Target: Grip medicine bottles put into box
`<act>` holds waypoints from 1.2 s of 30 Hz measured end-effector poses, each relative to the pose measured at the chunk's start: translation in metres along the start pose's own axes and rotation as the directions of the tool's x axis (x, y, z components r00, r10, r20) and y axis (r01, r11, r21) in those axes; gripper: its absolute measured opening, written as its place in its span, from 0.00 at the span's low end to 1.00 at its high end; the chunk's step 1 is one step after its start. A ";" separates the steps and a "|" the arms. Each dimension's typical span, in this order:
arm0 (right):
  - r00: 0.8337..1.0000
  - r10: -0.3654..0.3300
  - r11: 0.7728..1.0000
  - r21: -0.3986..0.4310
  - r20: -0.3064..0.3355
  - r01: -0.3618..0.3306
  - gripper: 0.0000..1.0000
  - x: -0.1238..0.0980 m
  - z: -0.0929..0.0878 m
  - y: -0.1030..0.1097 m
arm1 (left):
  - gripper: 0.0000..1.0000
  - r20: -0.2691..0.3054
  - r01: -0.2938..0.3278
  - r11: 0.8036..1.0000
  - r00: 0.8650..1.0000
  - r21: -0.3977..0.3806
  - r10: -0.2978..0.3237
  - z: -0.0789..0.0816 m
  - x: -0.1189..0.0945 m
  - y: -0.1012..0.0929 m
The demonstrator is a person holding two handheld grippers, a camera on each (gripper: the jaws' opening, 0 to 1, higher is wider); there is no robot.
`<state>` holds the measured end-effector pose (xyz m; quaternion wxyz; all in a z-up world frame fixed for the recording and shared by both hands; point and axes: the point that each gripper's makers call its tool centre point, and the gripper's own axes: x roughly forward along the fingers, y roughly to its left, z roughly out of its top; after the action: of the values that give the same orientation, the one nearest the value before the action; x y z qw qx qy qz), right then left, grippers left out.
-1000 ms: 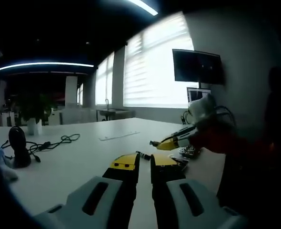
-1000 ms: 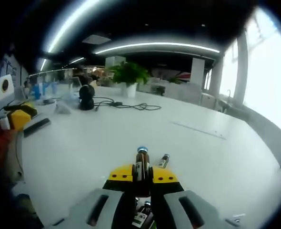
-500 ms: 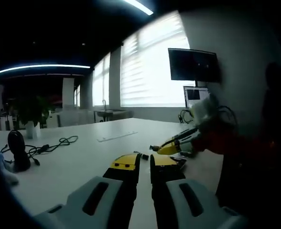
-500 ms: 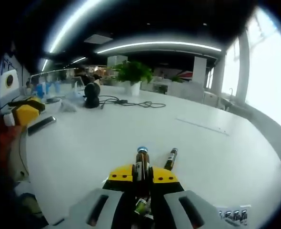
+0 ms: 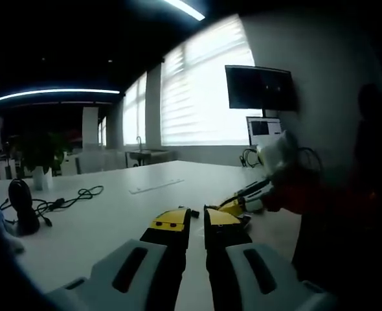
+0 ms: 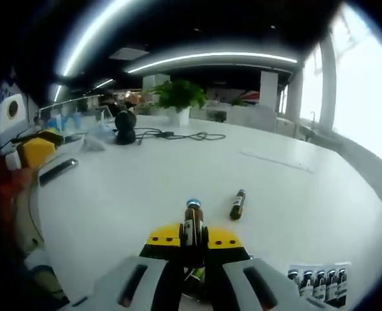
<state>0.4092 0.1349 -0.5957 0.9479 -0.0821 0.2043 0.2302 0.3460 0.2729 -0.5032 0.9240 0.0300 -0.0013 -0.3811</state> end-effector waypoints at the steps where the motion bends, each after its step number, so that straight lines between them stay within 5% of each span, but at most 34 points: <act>1: 1.000 -0.002 1.000 0.004 -0.003 0.002 0.07 0.000 -0.002 0.000 | 0.03 0.002 0.003 1.000 1.000 0.001 -0.003 0.001 0.000 -0.001; 36: 0.984 -0.087 0.996 0.022 -0.158 0.092 0.08 0.011 -0.030 0.013 | 0.03 -0.016 0.008 1.000 1.000 -0.007 -0.008 -0.002 -0.002 -0.001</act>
<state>0.4010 0.1435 -0.6286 0.9393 -0.0953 0.2777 0.1773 0.3441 0.2735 -0.5053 0.9227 0.0298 0.0077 -0.3843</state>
